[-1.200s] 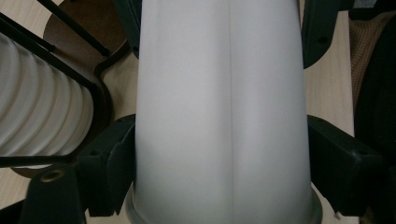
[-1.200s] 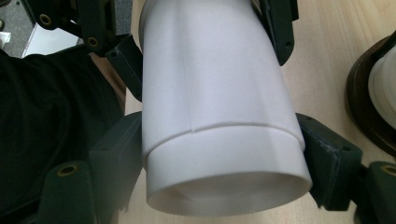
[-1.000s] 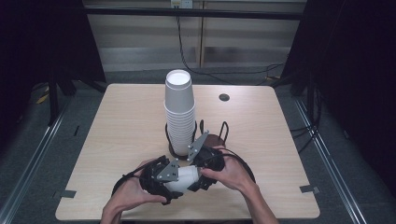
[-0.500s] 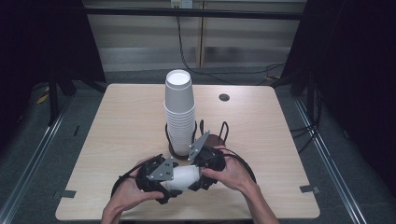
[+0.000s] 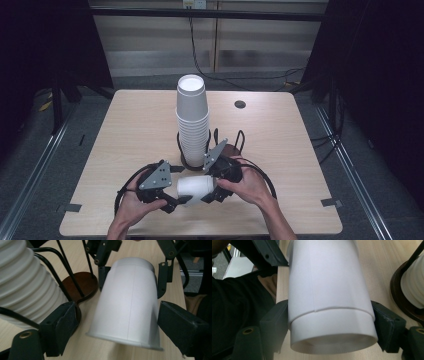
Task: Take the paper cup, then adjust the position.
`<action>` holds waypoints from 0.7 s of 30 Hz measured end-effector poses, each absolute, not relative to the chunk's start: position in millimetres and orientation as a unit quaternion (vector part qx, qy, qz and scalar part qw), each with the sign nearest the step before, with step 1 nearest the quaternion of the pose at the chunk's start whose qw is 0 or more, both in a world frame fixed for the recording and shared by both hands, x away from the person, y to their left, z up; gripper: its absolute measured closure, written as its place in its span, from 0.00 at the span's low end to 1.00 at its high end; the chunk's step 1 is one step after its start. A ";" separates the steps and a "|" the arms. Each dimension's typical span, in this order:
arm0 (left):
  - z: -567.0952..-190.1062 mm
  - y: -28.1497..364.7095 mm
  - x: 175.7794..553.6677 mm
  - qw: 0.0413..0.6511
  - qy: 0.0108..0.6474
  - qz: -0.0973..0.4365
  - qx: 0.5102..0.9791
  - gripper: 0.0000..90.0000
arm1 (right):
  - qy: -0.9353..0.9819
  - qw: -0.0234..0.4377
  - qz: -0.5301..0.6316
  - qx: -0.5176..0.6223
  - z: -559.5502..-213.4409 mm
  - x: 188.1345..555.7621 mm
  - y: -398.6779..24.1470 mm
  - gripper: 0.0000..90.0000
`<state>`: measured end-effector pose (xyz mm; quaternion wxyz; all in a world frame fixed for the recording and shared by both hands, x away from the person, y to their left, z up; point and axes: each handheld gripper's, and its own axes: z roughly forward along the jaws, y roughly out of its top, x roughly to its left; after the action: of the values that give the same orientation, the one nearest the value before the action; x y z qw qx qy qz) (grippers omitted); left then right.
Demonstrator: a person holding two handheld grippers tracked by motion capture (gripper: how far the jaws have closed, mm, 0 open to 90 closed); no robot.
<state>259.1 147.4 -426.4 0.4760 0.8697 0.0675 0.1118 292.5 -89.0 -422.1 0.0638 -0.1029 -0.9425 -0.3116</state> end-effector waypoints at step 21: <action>-438.2 183.9 255.3 0.556 0.141 0.103 0.812 0.17 | -0.913 0.061 -0.375 -0.151 -438.5 289.4 -111.7 0.26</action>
<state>255.3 183.9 -438.2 0.5562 0.8125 0.1409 0.1031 289.4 -111.7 -438.5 0.0612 -0.1509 -0.9128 -0.3746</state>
